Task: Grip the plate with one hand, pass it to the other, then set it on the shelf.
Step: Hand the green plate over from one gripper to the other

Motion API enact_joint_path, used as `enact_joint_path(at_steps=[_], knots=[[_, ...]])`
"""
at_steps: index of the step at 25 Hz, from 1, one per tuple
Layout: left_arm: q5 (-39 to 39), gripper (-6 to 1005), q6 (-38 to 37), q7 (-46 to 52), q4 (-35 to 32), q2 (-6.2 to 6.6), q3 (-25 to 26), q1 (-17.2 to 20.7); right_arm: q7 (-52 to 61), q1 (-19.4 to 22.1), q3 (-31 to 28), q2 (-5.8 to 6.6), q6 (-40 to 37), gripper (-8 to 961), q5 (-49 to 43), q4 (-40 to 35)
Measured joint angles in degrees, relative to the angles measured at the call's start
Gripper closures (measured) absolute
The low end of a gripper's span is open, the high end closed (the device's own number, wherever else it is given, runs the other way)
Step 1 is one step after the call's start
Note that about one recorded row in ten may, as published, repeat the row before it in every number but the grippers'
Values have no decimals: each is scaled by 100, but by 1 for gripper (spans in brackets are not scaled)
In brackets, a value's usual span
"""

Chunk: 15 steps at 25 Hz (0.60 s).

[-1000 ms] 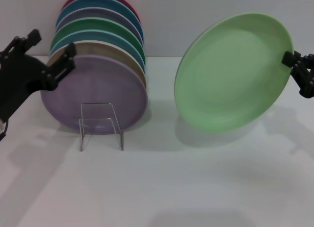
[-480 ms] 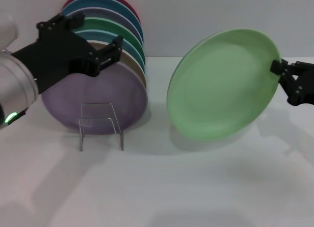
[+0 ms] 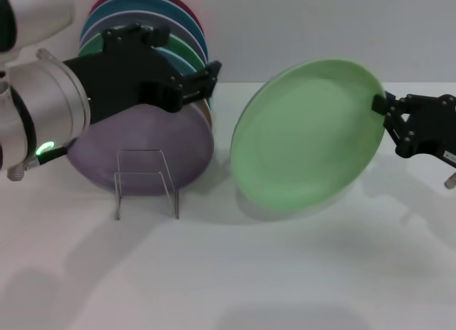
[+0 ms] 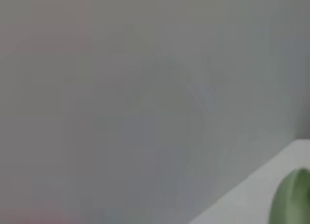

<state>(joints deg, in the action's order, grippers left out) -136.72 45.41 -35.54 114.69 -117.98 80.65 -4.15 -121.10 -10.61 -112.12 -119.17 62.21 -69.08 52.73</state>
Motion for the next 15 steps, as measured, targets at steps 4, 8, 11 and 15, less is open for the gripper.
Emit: enact_joint_path(at_steps=[4,8,11,15], knots=[[474,208,250,-191,-140,37,151,-220,-201,-174,8,-2,-68,867,-4,-215],[519,207,245,-437,-248,-2,180,-204,-530,-356,146,-21,-70,866,40,-435],[540,207,215,-510,-339,-10,149,-224,-539,-422,164,-21,-67,864,44,-505],[546,207,227,-520,-516,-13,131,-313,-552,-488,228,-20,-75,863,45,-537]])
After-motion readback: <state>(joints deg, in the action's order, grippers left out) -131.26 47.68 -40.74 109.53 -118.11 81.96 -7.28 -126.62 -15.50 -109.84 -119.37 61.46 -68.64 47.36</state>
